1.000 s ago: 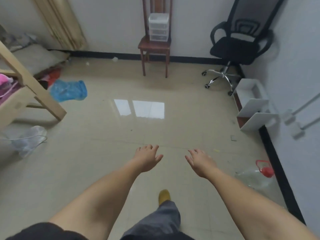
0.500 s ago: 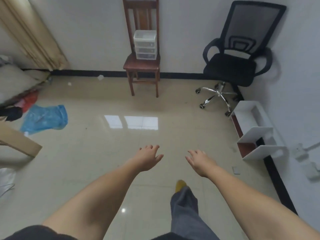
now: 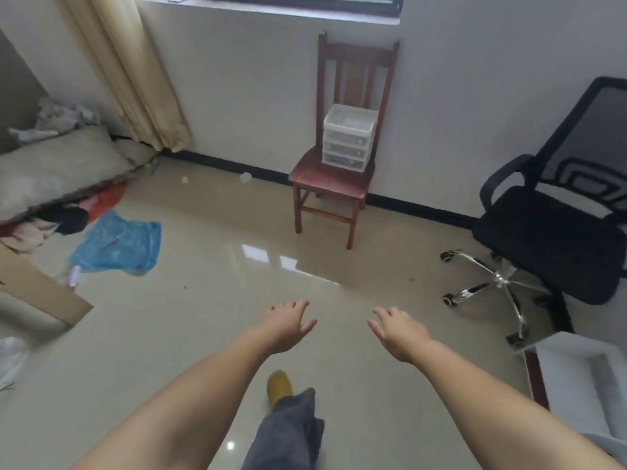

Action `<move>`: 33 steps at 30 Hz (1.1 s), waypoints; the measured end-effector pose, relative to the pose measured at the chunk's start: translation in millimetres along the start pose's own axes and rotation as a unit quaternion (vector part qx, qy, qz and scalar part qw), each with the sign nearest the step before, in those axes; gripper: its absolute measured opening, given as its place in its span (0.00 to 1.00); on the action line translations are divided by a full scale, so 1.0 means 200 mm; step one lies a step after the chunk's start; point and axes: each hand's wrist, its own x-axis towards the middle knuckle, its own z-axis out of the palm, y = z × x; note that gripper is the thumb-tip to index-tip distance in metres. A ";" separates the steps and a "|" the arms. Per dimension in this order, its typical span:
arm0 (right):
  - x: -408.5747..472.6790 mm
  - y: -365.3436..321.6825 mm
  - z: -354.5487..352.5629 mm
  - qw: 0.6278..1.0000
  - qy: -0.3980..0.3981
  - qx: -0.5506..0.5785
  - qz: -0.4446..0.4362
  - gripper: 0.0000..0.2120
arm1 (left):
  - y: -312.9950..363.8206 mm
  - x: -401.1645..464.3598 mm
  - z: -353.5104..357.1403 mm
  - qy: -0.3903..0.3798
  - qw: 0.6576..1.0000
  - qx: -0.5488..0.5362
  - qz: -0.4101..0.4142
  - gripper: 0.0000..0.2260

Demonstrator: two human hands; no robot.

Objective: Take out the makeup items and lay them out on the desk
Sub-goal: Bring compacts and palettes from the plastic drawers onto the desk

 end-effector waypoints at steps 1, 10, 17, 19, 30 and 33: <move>0.13 -0.02 -0.06 1.000 0.002 -0.002 -0.006 0.23 | -0.04 0.11 -0.06 0.003 1.000 0.000 -0.005 0.25; 1.18 -0.24 -0.74 0.999 0.040 0.028 0.001 0.22 | -0.35 1.16 -0.86 0.038 0.998 0.039 0.028 0.23; 1.82 -0.20 -1.08 0.997 0.032 0.058 0.034 0.22 | -0.41 1.88 -1.26 0.024 0.996 0.061 0.063 0.23; 2.04 -0.14 -1.14 0.996 0.029 0.070 0.039 0.22 | -0.42 2.12 -1.34 0.027 0.995 0.059 0.072 0.23; 3.12 0.09 -1.57 0.983 -0.016 0.167 0.074 0.23 | -0.43 3.20 -1.77 0.021 0.996 0.031 0.081 0.23; 3.41 0.12 -1.57 0.966 -0.024 0.234 0.110 0.23 | -0.45 3.48 -1.82 0.041 0.991 0.044 0.123 0.23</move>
